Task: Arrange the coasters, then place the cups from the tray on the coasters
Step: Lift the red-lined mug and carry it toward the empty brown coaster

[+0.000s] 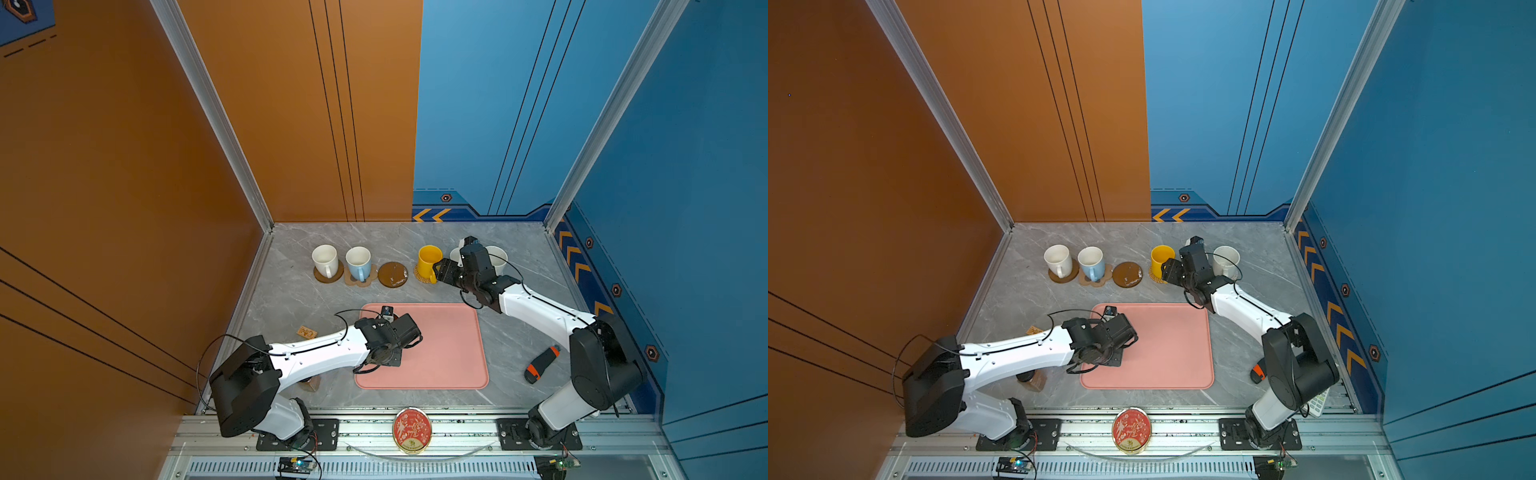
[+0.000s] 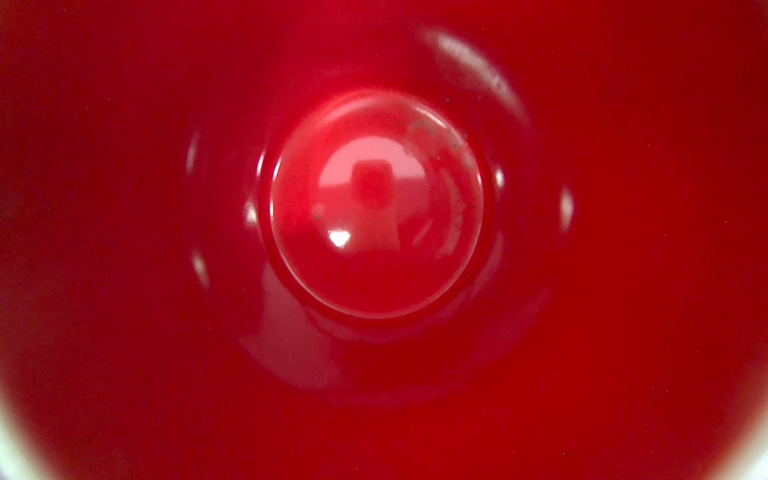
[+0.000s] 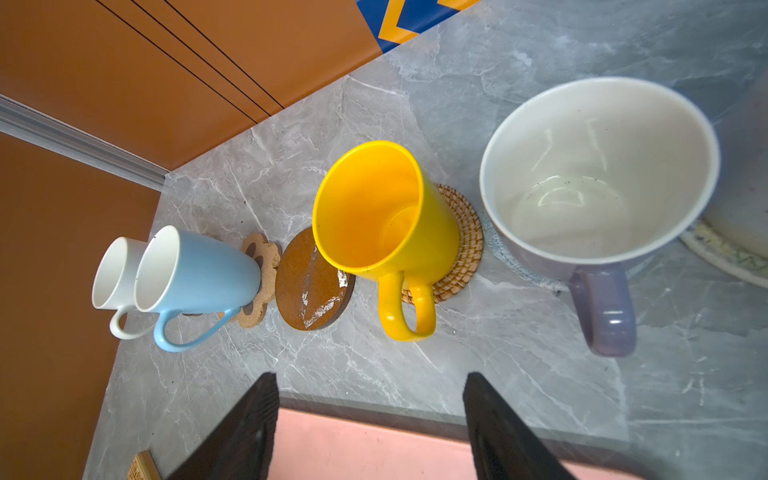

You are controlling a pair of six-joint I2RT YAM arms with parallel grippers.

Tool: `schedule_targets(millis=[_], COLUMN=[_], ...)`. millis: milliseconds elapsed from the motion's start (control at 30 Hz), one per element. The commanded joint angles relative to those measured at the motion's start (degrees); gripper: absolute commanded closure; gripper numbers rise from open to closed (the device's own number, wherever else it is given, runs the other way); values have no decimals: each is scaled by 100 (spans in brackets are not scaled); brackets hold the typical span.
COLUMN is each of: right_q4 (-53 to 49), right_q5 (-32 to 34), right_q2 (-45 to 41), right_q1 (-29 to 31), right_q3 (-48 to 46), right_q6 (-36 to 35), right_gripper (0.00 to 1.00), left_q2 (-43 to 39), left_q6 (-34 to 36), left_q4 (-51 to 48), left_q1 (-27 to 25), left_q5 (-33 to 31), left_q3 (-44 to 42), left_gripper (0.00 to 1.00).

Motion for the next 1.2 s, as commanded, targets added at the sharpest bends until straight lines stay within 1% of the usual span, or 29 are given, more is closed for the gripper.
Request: schedule_targets(millis=[0,333,1167], right_q4=[-131,-116,-33], right_q5=[-31,-57,-79], right_q2=[-216,-243,-515], right_q1=[-46,-72,-307], right_q3=[-14,-44,-340], right_q6=[-90,-84,-40], right_gripper=[31,31,31], left_q2=[139,550,1599], left_q6=[299,789,1729], left_q4=[224,298,367], left_q1=[172,656,1502], left_q5=[-110,-187,58], left_q3=[409,1164,2674], left_gripper=[100,100,100])
